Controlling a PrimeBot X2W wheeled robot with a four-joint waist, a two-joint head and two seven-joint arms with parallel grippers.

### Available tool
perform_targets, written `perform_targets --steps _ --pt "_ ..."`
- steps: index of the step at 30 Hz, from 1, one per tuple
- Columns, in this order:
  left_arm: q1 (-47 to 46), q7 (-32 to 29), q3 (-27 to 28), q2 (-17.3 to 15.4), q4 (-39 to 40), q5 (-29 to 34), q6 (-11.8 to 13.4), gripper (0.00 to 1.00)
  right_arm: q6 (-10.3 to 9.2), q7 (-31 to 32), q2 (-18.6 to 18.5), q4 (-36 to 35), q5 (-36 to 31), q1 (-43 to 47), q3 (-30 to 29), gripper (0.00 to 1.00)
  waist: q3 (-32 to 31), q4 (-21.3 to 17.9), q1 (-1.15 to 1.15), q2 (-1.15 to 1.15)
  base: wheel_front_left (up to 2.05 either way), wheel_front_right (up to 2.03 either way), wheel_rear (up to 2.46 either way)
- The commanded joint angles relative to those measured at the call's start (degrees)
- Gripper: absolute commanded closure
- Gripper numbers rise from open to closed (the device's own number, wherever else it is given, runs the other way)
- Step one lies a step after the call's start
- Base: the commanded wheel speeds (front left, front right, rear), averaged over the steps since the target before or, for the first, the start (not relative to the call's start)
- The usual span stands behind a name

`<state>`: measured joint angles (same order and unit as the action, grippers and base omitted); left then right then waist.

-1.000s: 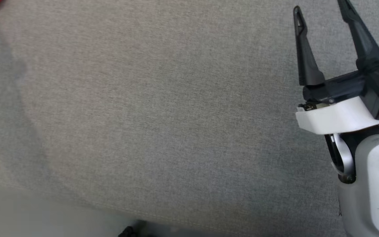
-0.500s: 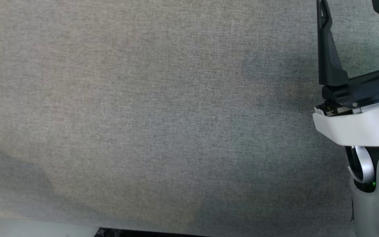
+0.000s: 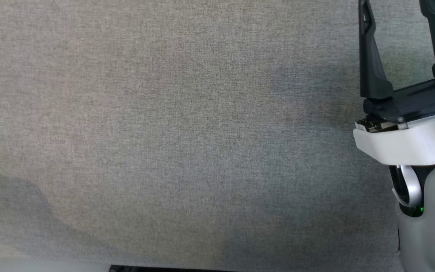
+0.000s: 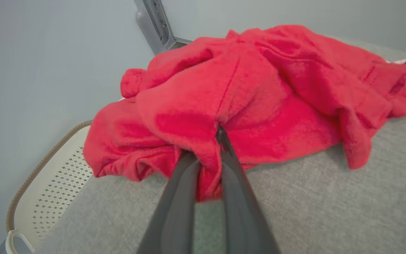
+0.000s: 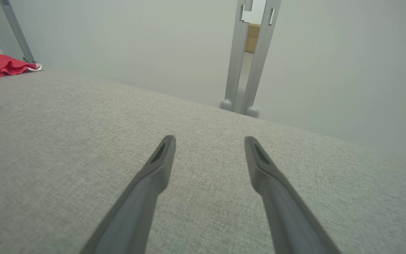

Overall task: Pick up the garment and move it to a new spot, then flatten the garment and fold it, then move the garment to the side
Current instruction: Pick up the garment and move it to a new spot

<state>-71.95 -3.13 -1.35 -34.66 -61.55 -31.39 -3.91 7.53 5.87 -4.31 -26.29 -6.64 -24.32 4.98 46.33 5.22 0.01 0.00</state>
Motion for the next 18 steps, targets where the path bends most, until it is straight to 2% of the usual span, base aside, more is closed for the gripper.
perform_targets --steps 1,6,11,15,18 --pt "-1.5 0.9 -0.4 -1.2 -0.3 0.9 -0.4 1.0 -0.09 -0.9 0.2 0.8 0.7 0.0 -0.1 0.0 -2.0 -0.4 -0.01 0.0 0.0 0.0 0.0" --pt "-4.0 2.0 -2.9 -3.2 -0.6 2.7 -1.7 1.0 -0.09 -3.7 0.9 4.9 2.1 0.8 -0.3 0.0 -7.3 -1.7 -0.01 0.0 0.0 0.0 0.0" --pt "-6.1 1.6 -6.0 -3.7 0.1 4.6 -2.8 1.0 -0.09 -6.6 1.3 9.9 4.0 2.3 -1.2 0.0 -13.8 -3.4 -0.01 0.0 0.0 0.0 0.0" --pt "-6.7 0.7 -9.3 -2.0 1.3 5.4 -3.4 1.0 -0.09 -9.0 1.4 14.0 6.0 3.9 -2.2 0.0 -19.8 -5.1 -0.01 0.0 0.0 0.0 0.0" --pt "-6.2 -0.5 -13.0 0.6 3.4 5.5 -3.6 1.0 -0.09 -10.5 1.4 16.6 7.9 5.6 -3.0 0.0 -24.4 -6.4 -0.01 0.0 0.0 0.0 0.0"
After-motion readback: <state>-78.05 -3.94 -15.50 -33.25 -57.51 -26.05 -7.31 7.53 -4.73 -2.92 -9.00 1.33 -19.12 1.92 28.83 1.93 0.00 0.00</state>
